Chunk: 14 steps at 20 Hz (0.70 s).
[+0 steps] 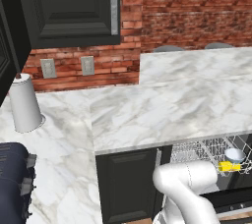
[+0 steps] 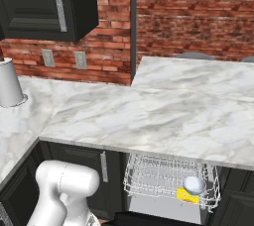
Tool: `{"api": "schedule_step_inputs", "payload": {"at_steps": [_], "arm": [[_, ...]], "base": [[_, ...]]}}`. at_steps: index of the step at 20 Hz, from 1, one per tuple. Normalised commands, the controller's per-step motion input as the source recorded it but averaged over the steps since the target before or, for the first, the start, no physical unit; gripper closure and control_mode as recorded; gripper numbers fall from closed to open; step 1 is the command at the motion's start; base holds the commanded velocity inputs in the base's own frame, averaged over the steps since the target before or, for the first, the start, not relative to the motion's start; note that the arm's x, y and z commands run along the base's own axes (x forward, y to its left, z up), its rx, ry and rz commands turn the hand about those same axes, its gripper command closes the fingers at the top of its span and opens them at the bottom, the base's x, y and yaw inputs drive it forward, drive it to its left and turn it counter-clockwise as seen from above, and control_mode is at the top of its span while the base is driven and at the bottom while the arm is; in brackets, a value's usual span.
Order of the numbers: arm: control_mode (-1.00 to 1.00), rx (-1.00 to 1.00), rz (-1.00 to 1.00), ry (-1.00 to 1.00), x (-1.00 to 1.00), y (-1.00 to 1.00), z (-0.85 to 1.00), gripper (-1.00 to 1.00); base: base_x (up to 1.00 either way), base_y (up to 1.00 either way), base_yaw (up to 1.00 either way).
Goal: Pick up the cup and bowl from the counter, place them in the dishwasher, and close the dishwasher door.
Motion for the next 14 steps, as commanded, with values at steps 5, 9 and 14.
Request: {"api": "schedule_step_inputs", "payload": {"at_steps": [5,9,14], "arm": [[-1.00,0.00,-0.08,-0.01,0.61,-0.19,-0.36,-1.00],[-1.00,0.00,-0.05,0.00,0.96,-0.07,-0.22,-1.00],[-1.00,0.00,-0.05,0.00,1.00,0.00,-0.12,-1.00]], "base": [[0.00,0.00,0.00],[0.00,0.00,0.00],[0.00,0.00,0.00]]}}
